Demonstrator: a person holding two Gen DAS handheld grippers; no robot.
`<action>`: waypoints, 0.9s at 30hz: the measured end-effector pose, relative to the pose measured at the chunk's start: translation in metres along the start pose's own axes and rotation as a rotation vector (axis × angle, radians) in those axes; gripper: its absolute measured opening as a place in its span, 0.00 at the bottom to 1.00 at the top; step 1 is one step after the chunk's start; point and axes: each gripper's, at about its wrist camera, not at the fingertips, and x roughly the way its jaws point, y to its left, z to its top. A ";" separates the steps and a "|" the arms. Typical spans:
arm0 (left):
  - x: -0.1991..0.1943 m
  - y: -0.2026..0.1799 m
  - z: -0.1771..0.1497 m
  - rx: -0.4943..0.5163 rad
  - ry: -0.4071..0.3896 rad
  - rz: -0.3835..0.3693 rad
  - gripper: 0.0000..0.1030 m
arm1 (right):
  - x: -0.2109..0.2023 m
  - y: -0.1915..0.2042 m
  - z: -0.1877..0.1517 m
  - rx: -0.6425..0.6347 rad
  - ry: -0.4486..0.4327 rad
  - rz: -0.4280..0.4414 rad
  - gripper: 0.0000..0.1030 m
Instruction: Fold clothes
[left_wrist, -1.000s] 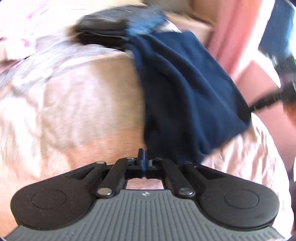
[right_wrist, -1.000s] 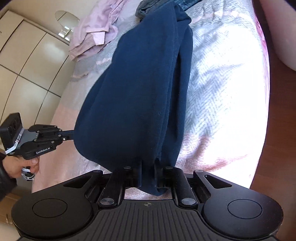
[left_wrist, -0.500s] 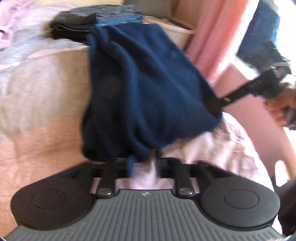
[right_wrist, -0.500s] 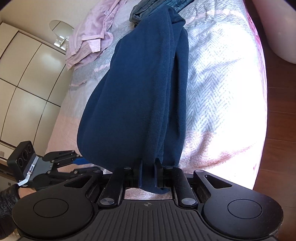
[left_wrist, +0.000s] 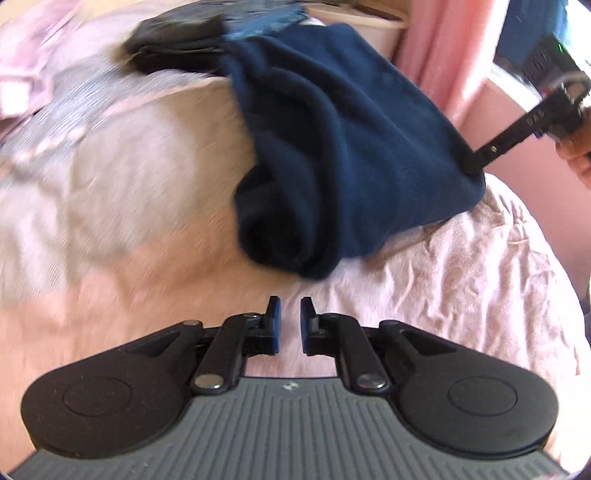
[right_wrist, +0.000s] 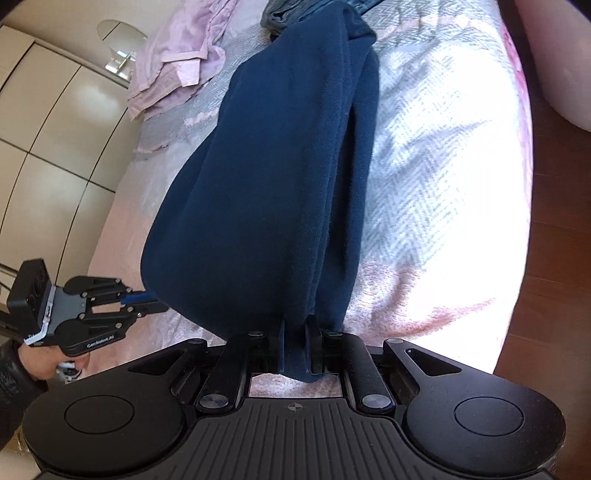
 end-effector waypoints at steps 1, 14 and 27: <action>-0.012 0.003 0.002 -0.032 -0.029 0.001 0.09 | -0.005 -0.001 0.000 0.010 -0.009 -0.011 0.08; 0.041 0.005 0.070 -0.110 -0.124 -0.128 0.15 | 0.033 0.072 0.025 -0.302 -0.089 0.066 0.08; 0.033 0.011 0.083 -0.206 -0.128 -0.097 0.18 | 0.002 0.031 0.032 -0.135 -0.093 -0.052 0.04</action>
